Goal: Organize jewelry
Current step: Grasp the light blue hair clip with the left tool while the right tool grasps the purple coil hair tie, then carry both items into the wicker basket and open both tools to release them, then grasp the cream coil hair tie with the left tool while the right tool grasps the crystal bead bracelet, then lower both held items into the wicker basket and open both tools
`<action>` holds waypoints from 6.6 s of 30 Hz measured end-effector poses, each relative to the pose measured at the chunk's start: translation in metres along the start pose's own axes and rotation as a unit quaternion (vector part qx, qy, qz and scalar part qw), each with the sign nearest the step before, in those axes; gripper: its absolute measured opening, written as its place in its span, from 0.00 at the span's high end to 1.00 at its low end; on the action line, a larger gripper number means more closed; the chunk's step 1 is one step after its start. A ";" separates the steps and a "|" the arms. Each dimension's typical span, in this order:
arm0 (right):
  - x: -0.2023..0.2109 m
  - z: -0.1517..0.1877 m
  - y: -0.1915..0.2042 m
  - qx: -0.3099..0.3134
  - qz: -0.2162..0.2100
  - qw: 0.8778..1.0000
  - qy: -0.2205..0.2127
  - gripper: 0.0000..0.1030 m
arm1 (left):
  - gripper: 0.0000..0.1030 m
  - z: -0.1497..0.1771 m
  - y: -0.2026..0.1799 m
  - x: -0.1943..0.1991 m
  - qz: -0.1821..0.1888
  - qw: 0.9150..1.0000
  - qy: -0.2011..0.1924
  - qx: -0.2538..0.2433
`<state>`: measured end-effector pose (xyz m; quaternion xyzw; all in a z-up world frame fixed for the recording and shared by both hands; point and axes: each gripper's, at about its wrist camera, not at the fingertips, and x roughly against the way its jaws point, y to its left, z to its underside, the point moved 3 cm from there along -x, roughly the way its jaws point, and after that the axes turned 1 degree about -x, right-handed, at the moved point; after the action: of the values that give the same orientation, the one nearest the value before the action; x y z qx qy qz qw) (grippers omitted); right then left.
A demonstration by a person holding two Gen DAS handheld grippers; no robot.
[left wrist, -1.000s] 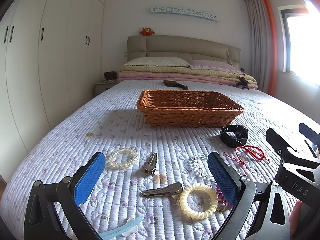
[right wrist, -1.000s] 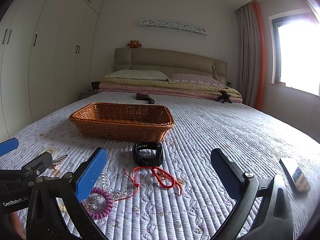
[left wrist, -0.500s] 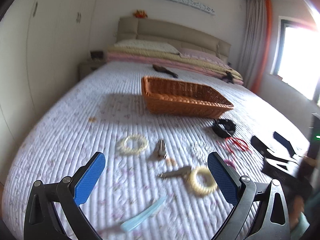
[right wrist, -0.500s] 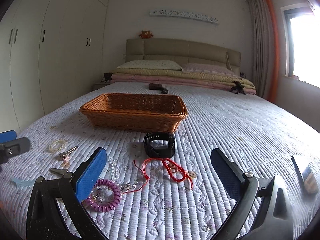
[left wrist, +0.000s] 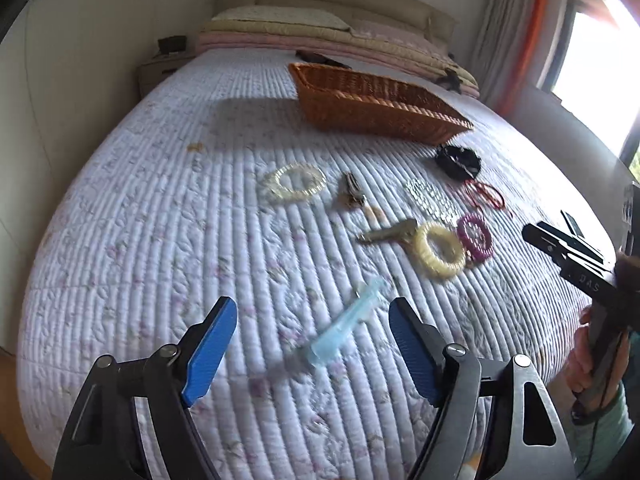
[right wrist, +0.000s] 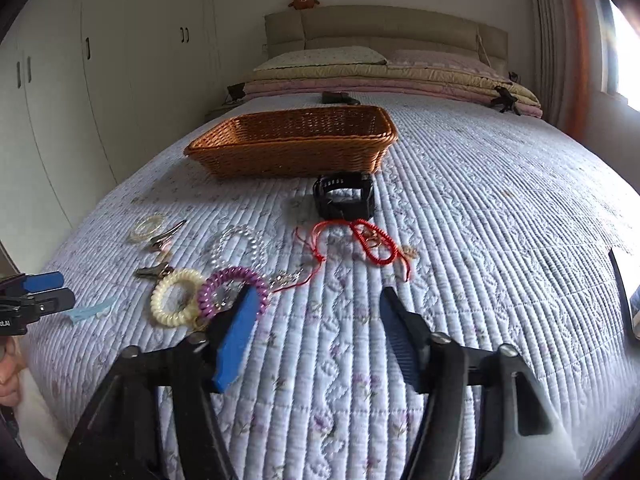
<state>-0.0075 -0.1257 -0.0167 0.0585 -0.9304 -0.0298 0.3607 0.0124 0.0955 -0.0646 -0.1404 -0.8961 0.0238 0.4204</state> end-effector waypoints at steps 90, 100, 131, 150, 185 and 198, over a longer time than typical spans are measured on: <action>-0.109 -0.205 -0.020 -0.019 -0.010 1.000 0.010 0.64 | 0.56 -0.246 -0.052 -0.073 0.081 0.993 -0.080 0.013; -0.012 -0.164 0.006 0.017 -0.026 0.998 -0.054 0.64 | 0.52 -0.184 -0.054 0.034 0.085 0.985 -0.148 -0.011; -0.095 -0.053 0.024 -0.002 -0.092 0.992 0.088 0.81 | 0.67 -0.031 -0.065 -0.065 0.062 0.997 0.002 0.047; -0.109 -0.049 0.039 0.040 -0.074 0.991 0.102 0.91 | 0.89 -0.035 -0.071 -0.071 0.014 0.999 -0.016 0.023; -0.010 -0.182 0.003 0.022 -0.079 0.995 -0.060 0.91 | 0.89 -0.191 -0.065 -0.014 0.029 0.987 -0.155 -0.008; -0.160 -0.243 -0.031 -0.007 -0.030 1.000 0.005 0.91 | 0.89 -0.271 -0.078 -0.157 0.022 0.998 -0.064 -0.005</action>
<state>0.2764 -0.1385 0.0524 0.0836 -0.9261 -0.0468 0.3649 0.2960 -0.0420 0.0058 -0.1602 -0.9181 0.0372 0.3605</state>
